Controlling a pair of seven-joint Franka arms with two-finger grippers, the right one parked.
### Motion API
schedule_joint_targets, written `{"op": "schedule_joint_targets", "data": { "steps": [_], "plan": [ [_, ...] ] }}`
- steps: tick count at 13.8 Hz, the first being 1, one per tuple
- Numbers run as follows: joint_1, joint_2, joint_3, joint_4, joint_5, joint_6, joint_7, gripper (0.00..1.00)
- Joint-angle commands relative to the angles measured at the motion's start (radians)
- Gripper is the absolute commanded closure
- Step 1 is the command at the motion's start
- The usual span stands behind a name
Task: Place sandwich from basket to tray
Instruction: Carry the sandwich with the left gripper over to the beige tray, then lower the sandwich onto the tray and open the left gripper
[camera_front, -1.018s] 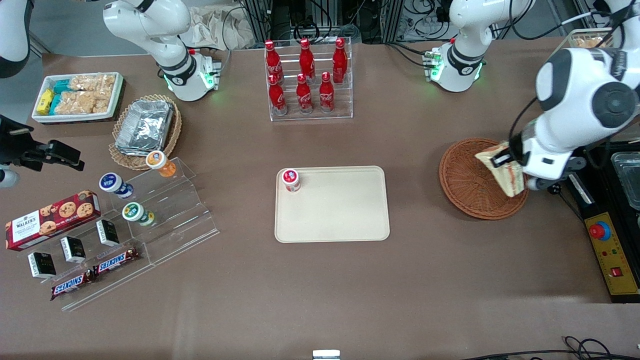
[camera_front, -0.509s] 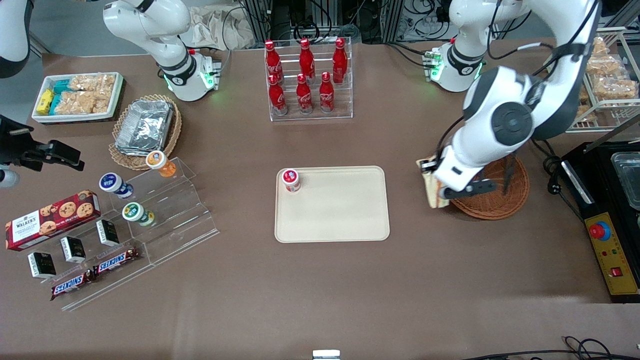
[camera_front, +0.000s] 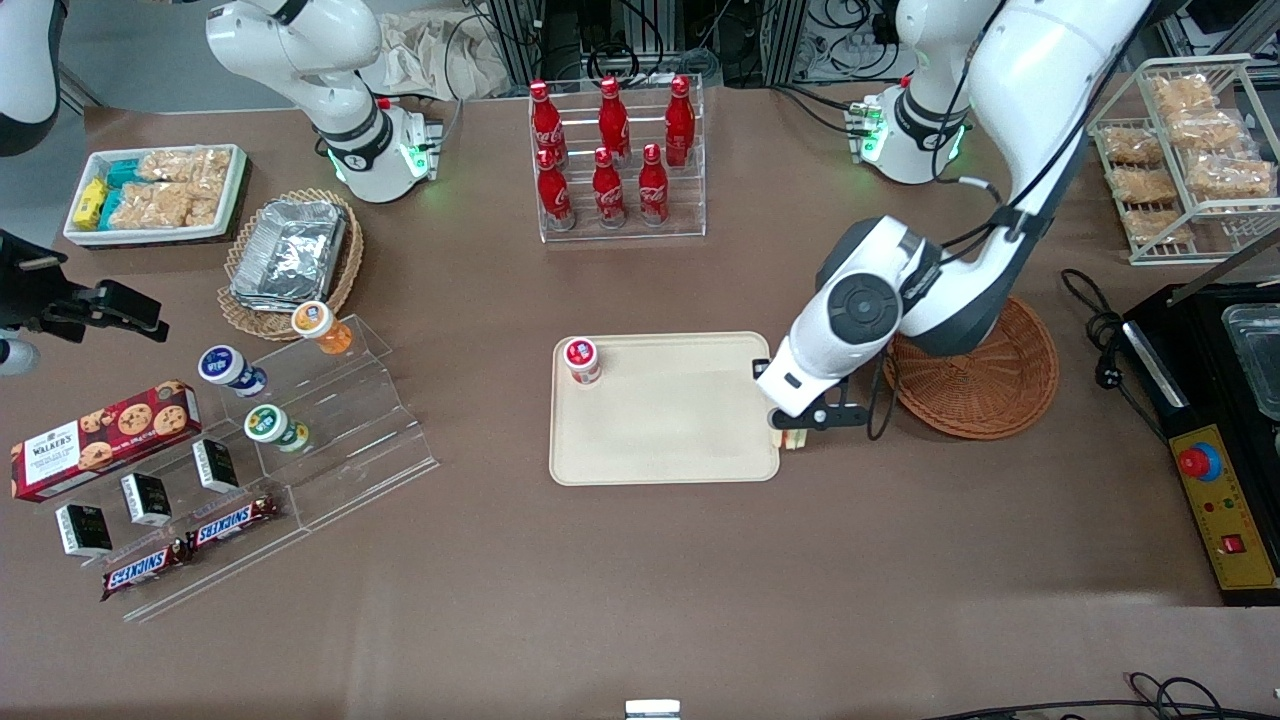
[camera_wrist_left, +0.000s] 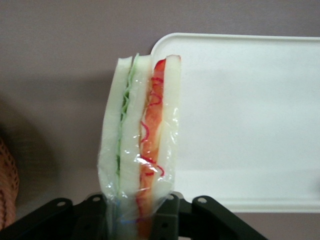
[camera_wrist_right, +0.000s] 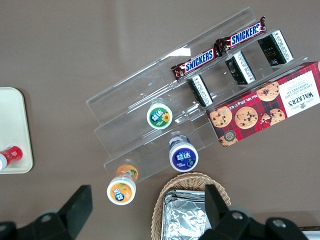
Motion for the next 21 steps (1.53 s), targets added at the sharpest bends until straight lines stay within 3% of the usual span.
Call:
{"op": "schedule_joint_targets", "data": {
  "steps": [1, 5, 10, 14, 15, 16, 17, 18, 21],
  "plan": [
    [-0.024, 0.101, -0.001, 0.098, 0.061, -0.005, -0.087, 0.73],
    [-0.088, 0.150, 0.004, 0.126, 0.063, 0.001, -0.093, 0.71],
    [-0.094, 0.198, 0.005, 0.155, 0.067, 0.003, -0.087, 0.71],
    [-0.105, 0.230, 0.007, 0.155, 0.112, 0.004, -0.095, 0.70],
    [-0.104, 0.234, 0.007, 0.155, 0.113, 0.007, -0.095, 0.62],
    [-0.104, 0.235, 0.007, 0.155, 0.113, 0.011, -0.095, 0.44],
    [-0.104, 0.235, 0.007, 0.156, 0.113, 0.011, -0.090, 0.08],
    [-0.102, 0.235, 0.007, 0.157, 0.113, 0.009, -0.090, 0.00],
    [-0.098, 0.219, 0.005, 0.163, 0.113, -0.002, -0.090, 0.00]
  ]
}}
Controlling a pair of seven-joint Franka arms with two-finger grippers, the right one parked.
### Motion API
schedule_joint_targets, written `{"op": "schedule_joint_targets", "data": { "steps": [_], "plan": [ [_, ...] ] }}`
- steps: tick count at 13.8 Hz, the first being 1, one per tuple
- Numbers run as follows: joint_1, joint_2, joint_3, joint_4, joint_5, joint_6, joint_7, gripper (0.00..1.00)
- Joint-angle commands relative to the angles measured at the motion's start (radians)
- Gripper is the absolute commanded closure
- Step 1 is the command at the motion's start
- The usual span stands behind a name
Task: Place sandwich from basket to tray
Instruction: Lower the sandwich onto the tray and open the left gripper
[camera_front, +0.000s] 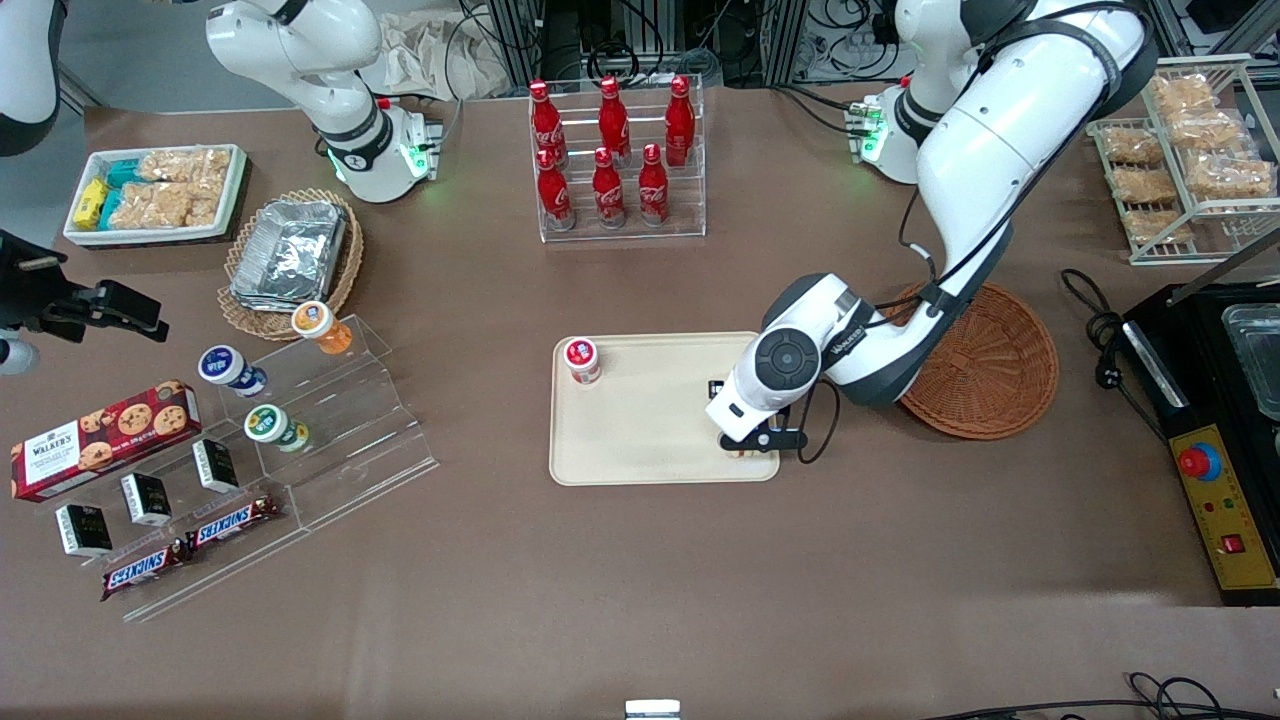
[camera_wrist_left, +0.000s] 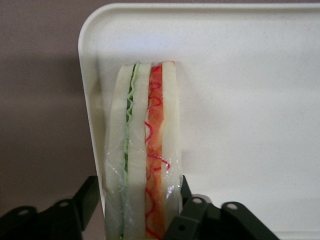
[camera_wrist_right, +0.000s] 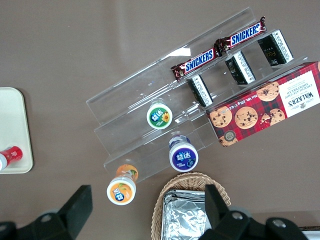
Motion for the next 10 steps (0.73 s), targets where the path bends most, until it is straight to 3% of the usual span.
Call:
{"op": "schedule_joint_targets", "data": {
  "steps": [1, 5, 10],
  "plan": [
    [-0.007, -0.024, 0.002, 0.028, 0.018, -0.016, -0.026, 0.00],
    [0.013, -0.146, -0.001, 0.029, -0.002, -0.123, -0.006, 0.00],
    [0.129, -0.271, -0.025, 0.025, -0.068, -0.225, 0.175, 0.00]
  ]
}}
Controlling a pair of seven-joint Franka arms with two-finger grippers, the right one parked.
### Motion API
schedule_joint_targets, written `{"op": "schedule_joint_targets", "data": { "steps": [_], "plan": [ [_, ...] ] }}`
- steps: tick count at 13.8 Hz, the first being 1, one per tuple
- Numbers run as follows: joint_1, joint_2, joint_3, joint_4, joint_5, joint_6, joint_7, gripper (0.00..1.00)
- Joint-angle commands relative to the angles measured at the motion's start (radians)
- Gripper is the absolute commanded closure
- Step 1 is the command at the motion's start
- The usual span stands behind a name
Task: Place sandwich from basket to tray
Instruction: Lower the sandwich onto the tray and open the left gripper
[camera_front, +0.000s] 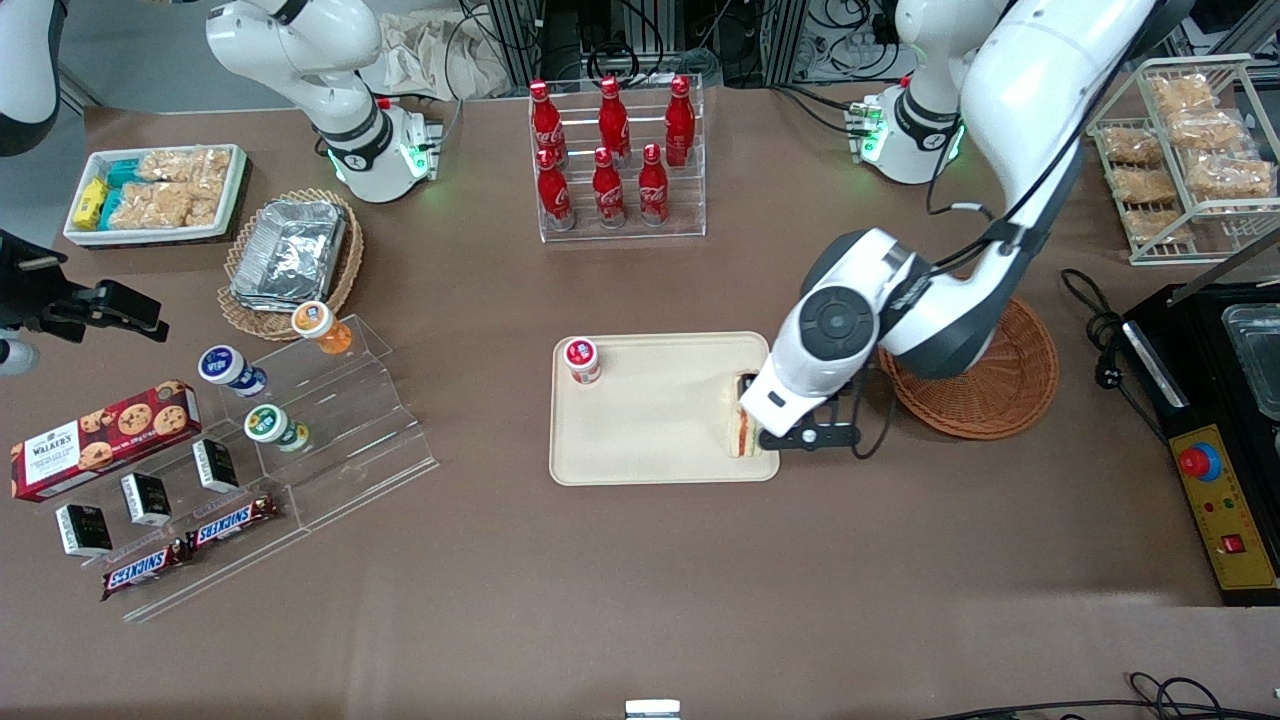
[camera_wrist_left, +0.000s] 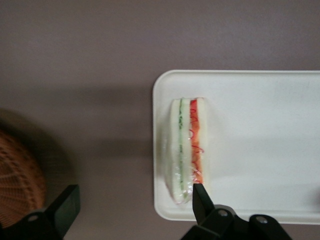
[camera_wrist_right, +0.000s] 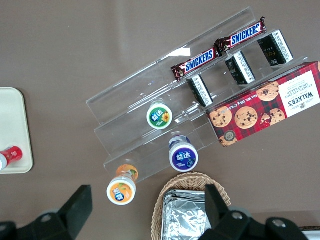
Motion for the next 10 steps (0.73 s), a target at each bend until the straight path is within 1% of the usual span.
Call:
{"op": "schedule_joint_targets", "data": {
  "steps": [1, 3, 7, 10],
  "plan": [
    [0.071, -0.075, -0.012, -0.018, -0.026, -0.060, 0.098, 0.00],
    [0.109, -0.099, -0.012, -0.018, -0.024, -0.069, 0.117, 0.00],
    [0.118, -0.139, -0.009, -0.015, -0.035, -0.075, 0.144, 0.00],
    [0.190, -0.199, -0.009, -0.018, -0.038, -0.118, 0.236, 0.00]
  ]
}}
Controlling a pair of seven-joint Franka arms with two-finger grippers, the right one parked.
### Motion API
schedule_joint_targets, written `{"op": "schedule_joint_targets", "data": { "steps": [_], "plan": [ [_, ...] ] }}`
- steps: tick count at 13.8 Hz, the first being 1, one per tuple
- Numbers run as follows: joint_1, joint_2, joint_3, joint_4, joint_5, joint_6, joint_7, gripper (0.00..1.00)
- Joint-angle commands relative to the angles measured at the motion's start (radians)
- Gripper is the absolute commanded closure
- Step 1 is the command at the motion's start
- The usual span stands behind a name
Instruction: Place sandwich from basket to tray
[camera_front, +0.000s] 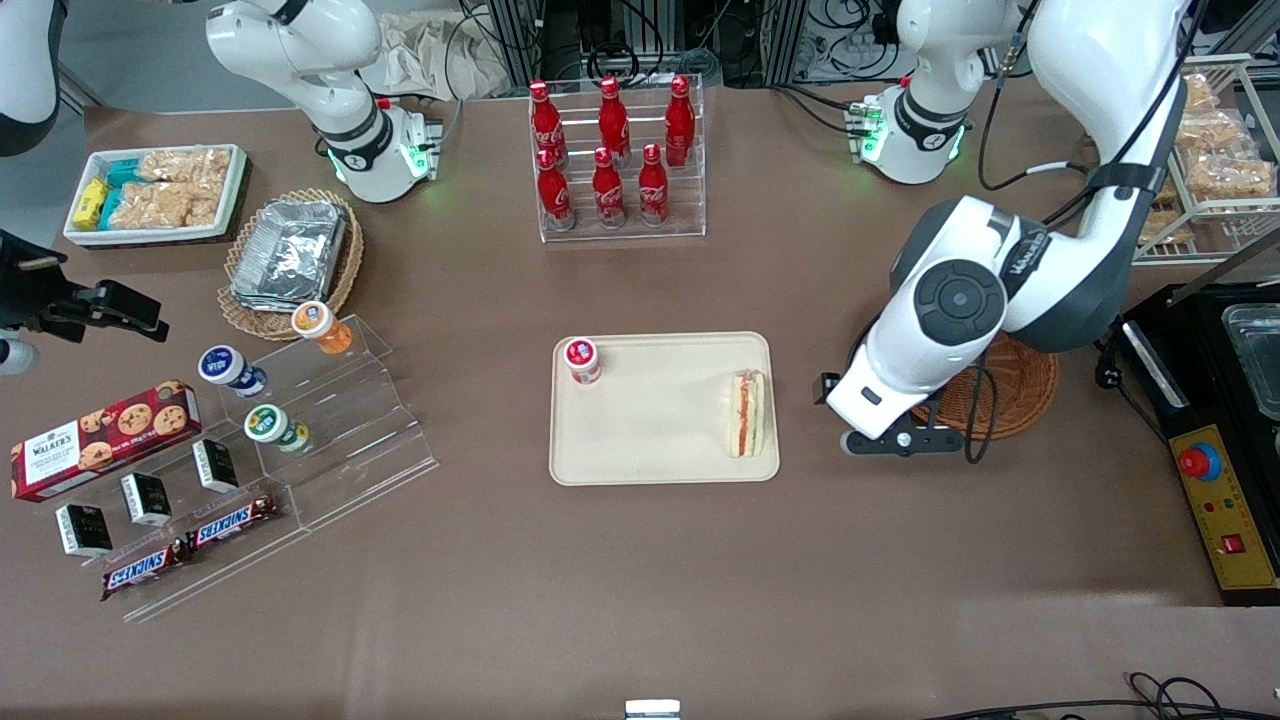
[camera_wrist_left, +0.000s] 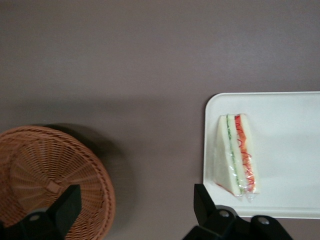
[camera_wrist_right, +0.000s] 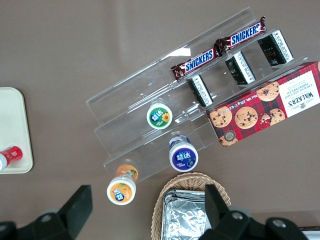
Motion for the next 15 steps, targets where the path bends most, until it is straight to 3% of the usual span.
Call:
{"op": "schedule_joint_targets", "data": {
  "steps": [1, 5, 9, 11, 15],
  "plan": [
    [0.077, -0.084, -0.001, -0.017, -0.024, -0.056, 0.122, 0.00],
    [0.068, -0.179, 0.133, -0.012, -0.108, -0.102, 0.279, 0.00],
    [-0.123, -0.278, 0.444, -0.012, -0.237, -0.127, 0.434, 0.00],
    [-0.200, -0.315, 0.569, -0.011, -0.260, -0.165, 0.510, 0.00],
    [-0.196, -0.361, 0.629, 0.021, -0.292, -0.229, 0.557, 0.00]
  ]
}}
